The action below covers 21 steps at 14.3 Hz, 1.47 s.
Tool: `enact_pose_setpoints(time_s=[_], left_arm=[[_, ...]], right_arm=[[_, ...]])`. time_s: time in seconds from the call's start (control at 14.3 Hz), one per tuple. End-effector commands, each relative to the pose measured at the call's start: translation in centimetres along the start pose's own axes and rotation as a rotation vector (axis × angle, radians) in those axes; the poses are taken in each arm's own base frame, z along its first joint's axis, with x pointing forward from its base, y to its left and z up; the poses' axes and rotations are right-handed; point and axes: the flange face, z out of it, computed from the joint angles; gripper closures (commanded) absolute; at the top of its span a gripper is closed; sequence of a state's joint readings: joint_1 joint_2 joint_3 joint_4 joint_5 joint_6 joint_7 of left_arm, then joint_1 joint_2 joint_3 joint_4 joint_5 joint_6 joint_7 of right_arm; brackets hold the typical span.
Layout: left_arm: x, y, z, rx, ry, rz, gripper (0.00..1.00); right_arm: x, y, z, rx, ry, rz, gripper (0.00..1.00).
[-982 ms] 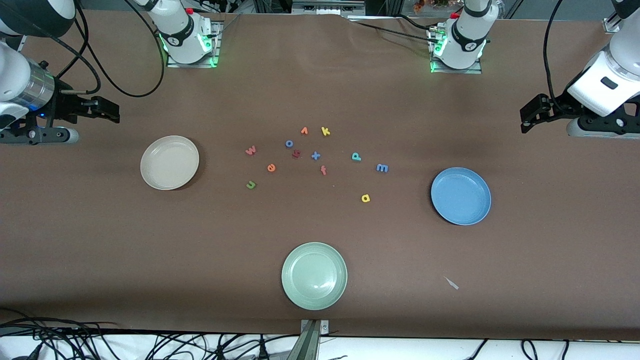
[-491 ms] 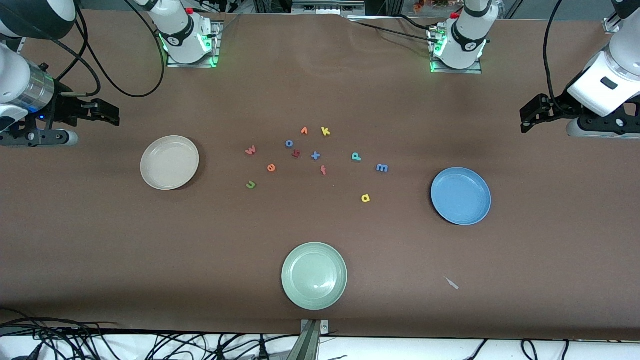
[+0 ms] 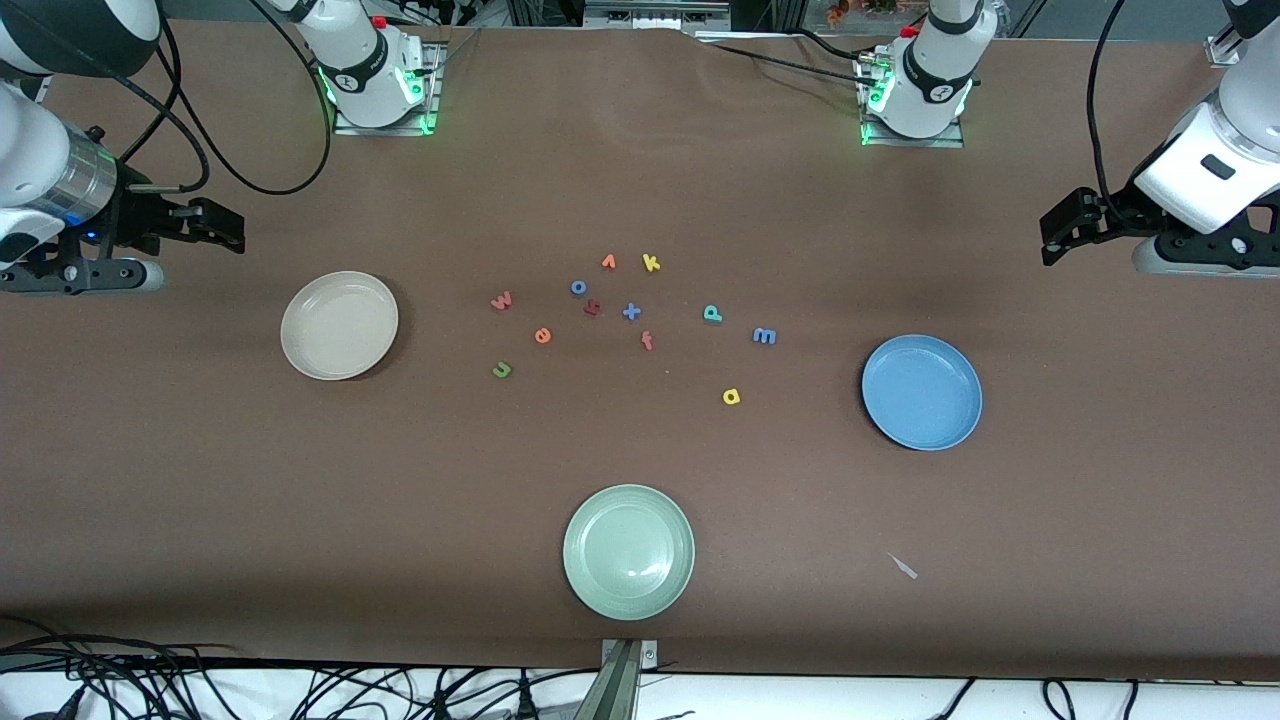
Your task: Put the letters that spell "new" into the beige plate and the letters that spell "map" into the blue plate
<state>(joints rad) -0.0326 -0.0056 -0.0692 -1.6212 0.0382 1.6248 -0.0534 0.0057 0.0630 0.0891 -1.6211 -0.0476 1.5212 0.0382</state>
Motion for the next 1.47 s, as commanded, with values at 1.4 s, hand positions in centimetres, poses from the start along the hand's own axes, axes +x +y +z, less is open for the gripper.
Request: enact_pose_setpoints(time_s=[1.4], left_arm=[[0.18,-0.18,-0.49,0.001,-0.008,0.017,0.00]], right_arm=[[-0.17,0.41,-0.04,0.008,-0.013,0.016,0.00]])
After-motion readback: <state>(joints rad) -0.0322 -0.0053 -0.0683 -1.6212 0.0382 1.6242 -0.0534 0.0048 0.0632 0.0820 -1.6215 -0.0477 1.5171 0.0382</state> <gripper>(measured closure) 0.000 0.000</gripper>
